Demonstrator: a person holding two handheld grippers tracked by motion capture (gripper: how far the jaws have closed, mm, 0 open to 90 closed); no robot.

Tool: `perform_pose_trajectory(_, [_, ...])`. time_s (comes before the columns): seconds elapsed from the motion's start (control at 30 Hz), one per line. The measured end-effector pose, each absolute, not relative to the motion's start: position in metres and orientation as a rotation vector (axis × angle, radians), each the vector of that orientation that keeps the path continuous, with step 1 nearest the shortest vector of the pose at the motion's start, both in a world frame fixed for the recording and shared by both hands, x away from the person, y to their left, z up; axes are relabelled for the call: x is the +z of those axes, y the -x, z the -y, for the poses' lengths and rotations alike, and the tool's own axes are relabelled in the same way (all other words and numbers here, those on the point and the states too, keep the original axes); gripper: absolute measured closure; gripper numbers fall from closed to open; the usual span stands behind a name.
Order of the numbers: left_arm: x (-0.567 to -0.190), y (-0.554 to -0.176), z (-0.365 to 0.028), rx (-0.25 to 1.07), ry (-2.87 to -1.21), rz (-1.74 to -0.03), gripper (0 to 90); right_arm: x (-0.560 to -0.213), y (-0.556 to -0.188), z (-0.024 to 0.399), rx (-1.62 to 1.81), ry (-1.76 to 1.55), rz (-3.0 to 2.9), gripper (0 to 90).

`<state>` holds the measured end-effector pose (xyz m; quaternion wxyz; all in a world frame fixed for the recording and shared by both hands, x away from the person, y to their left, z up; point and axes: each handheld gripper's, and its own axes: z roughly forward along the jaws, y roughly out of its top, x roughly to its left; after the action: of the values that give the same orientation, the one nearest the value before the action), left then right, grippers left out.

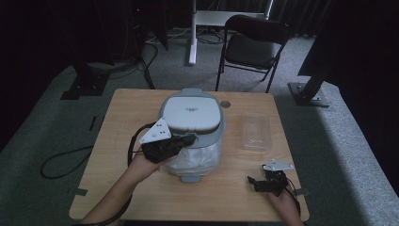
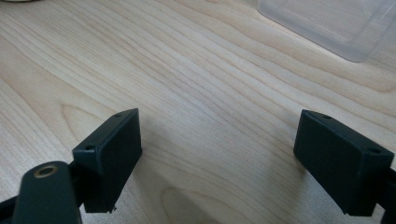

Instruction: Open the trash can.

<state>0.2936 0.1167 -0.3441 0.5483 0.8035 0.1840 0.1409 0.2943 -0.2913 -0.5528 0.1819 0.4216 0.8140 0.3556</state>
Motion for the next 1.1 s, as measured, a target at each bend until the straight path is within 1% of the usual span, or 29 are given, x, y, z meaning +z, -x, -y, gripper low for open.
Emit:
perform_pose_trajectory(0.17, [-0.341, -0.296, -0.118, 0.287, -1.902, -0.452, 90.0, -0.553, -0.294, 0.291, 1.004, -1.191, -2.297, 14.6])
perform_pose_trajectory(0.23, [-0.341, -0.296, -0.118, 0.287, -1.902, -0.452, 90.0, -0.553, -0.294, 0.291, 1.004, -1.191, -2.297, 14.6])
perform_pose_trajectory(0.27, [-0.339, -0.298, -0.118, 0.25, -1.904, -0.463, 85.5, -0.553, -0.294, 0.291, 1.005, -1.192, -2.297, 14.6])
perform_pose_trajectory(0.43, [-0.338, -0.302, -0.12, 0.246, -1.901, -0.479, 84.2, -0.553, -0.294, 0.291, 1.005, -1.191, -2.297, 14.6])
perform_pose_trajectory(0.5, [-0.336, -0.302, -0.123, 0.258, -1.901, -0.485, 79.8, -0.553, -0.294, 0.291, 1.004, -1.191, -2.297, 14.6])
perform_pose_trajectory(0.57, [-0.335, -0.302, -0.125, 0.256, -1.905, -0.489, 71.6, -0.553, -0.294, 0.291, 1.004, -1.191, -2.297, 14.6])
perform_pose_trajectory(0.6, [-0.335, -0.302, -0.125, 0.256, -1.905, -0.489, 69.8, -0.553, -0.294, 0.291, 1.004, -1.191, -2.297, 14.6])
perform_pose_trajectory(0.67, [-0.335, -0.301, -0.126, 0.268, -1.909, -0.492, 58.3, -0.553, -0.294, 0.291, 1.005, -1.19, -2.297, 14.6])
perform_pose_trajectory(0.7, [-0.335, -0.301, -0.126, 0.285, -1.914, -0.49, 54.7, -0.553, -0.294, 0.291, 1.005, -1.191, -2.297, 14.6])
perform_pose_trajectory(0.77, [-0.335, -0.3, -0.127, 0.296, -1.915, -0.486, 52.7, -0.553, -0.294, 0.291, 1.005, -1.191, -2.297, 14.6])
perform_pose_trajectory(0.83, [-0.335, -0.3, -0.126, 0.305, -1.922, -0.486, 45.6, -0.553, -0.294, 0.291, 1.005, -1.191, -2.297, 14.6])
perform_pose_trajectory(0.87, [-0.335, -0.3, -0.126, 0.307, -1.923, -0.49, 45.6, -0.553, -0.294, 0.291, 1.005, -1.191, -2.297, 14.6])
perform_pose_trajectory(0.93, [-0.336, -0.3, -0.127, 0.294, -1.915, -0.486, 38.2, -0.553, -0.294, 0.291, 1.005, -1.191, -2.297, 14.6])
perform_pose_trajectory(0.97, [-0.335, -0.301, -0.128, 0.284, -1.906, -0.493, 38.2, -0.553, -0.294, 0.291, 1.005, -1.191, -2.297, 14.6])
perform_pose_trajectory(1.0, [-0.335, -0.301, -0.129, 0.273, -1.894, -0.495, 35.4, -0.553, -0.294, 0.291, 1.005, -1.191, -2.297, 14.6])
perform_pose_trajectory(1.03, [-0.334, -0.301, -0.13, 0.268, -1.891, -0.496, 35.4, -0.553, -0.294, 0.291, 1.005, -1.191, -2.297, 14.6])
perform_pose_trajectory(1.07, [-0.334, -0.302, -0.131, 0.271, -1.903, -0.5, 29.1, -0.553, -0.294, 0.291, 1.005, -1.192, -2.297, 14.6])
perform_pose_trajectory(1.1, [-0.333, -0.302, -0.133, 0.294, -1.904, -0.512, 26.6, -0.553, -0.294, 0.291, 1.005, -1.192, -2.297, 14.6])
